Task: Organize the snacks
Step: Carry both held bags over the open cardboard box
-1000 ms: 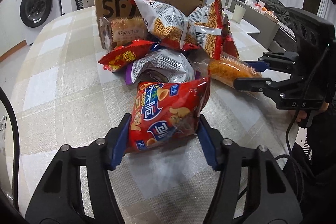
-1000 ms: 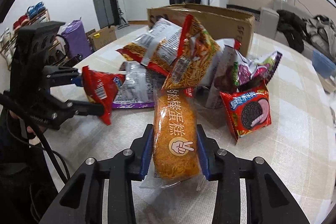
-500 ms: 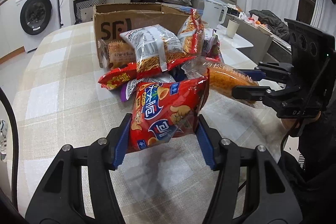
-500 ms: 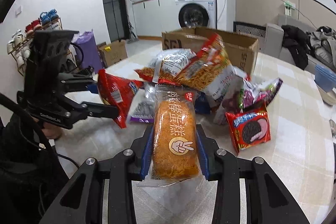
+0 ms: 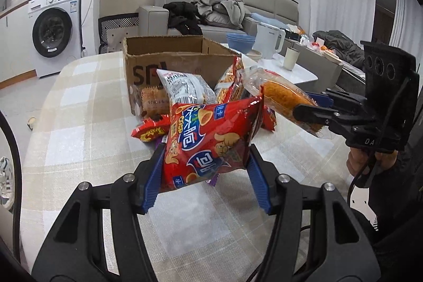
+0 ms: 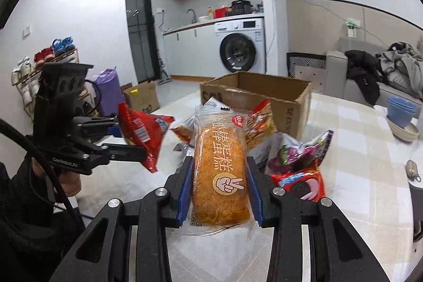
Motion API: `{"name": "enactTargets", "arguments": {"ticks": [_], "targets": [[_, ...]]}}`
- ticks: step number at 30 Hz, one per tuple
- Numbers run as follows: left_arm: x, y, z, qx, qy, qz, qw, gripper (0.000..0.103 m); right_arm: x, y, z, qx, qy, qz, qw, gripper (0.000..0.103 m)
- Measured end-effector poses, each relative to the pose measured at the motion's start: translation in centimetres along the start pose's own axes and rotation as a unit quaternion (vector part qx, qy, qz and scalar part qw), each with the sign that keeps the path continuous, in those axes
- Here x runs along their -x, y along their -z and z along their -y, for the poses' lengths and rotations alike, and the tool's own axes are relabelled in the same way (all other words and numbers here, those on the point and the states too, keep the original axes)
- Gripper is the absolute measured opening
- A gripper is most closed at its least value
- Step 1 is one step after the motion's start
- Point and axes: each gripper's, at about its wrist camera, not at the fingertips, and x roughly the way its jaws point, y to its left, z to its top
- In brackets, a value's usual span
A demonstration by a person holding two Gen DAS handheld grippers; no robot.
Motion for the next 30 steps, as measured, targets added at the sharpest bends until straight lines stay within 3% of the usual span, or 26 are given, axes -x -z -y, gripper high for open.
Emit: {"name": "enactTargets", "arguments": {"ticks": [12,30], "targets": [[1.7,-1.7,-1.1,0.019,-0.048,0.029,0.9982,0.056,0.2,-1.1,1.6,-0.053,0.046,0.032,0.997,0.038],[1.2,-6.6,-3.1,0.035,-0.067,0.051,0.9958,0.056,-0.7,-3.5,3.6,-0.087,0.086,0.056,0.991,0.038]]}}
